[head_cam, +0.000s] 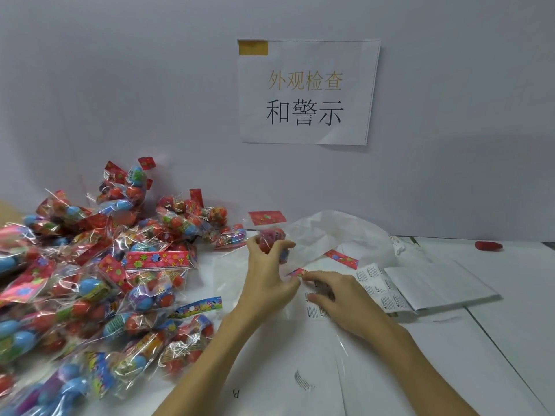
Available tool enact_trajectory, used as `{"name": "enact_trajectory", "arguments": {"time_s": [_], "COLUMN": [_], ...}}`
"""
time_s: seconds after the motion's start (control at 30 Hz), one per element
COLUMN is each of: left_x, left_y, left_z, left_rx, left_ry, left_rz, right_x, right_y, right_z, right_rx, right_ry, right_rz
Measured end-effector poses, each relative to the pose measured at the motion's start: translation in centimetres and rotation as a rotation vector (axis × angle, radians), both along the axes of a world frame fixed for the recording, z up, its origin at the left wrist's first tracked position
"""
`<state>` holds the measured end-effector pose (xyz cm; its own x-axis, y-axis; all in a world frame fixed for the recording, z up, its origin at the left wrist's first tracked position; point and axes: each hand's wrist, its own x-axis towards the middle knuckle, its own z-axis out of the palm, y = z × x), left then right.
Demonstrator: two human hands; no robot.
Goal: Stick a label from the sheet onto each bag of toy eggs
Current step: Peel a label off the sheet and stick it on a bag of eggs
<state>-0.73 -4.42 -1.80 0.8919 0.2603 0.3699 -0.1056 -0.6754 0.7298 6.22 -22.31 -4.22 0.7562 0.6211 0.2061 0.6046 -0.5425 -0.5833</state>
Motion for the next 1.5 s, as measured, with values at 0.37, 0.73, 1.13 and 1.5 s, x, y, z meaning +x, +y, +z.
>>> {"name": "enact_trajectory", "arguments": {"time_s": [0.37, 0.73, 1.13, 1.5], "left_x": [0.5, 0.8, 1.0, 1.1], "left_y": [2.2, 2.1, 2.1, 2.3], "left_z": [-1.5, -1.4, -1.5, -1.7], "left_rx": [0.213, 0.197, 0.162, 0.155], "left_ry": [0.326, 0.211, 0.247, 0.248], "left_rz": [-0.131, -0.114, -0.094, -0.095], "right_x": [0.8, 0.5, 0.6, 0.7], "right_y": [-0.3, 0.1, 0.0, 0.0], "right_z": [-0.6, -0.2, 0.1, -0.3], "right_rx": [-0.061, 0.045, 0.227, 0.238], "right_ry": [-0.034, -0.097, 0.015, 0.039], "right_rz": [0.034, 0.003, -0.018, 0.01]}}
